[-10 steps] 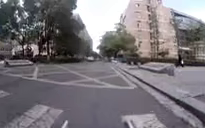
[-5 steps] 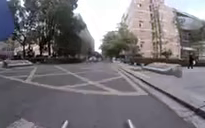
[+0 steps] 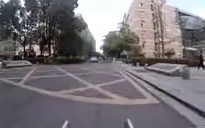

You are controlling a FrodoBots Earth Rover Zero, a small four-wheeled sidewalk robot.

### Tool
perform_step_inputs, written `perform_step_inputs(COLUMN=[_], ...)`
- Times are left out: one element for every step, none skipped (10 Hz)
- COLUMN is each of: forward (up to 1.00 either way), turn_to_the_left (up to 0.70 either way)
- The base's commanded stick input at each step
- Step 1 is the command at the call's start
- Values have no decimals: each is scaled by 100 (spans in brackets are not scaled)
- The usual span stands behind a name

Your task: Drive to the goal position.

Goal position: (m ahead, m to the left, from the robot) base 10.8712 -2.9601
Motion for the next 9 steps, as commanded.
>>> perform_step_inputs(forward=[70, 70, 70, 70, 70, 70, 70, 70, 70], turn_to_the_left=[-14, -14, -14, -14, -14, -14, -8, 0, 0])
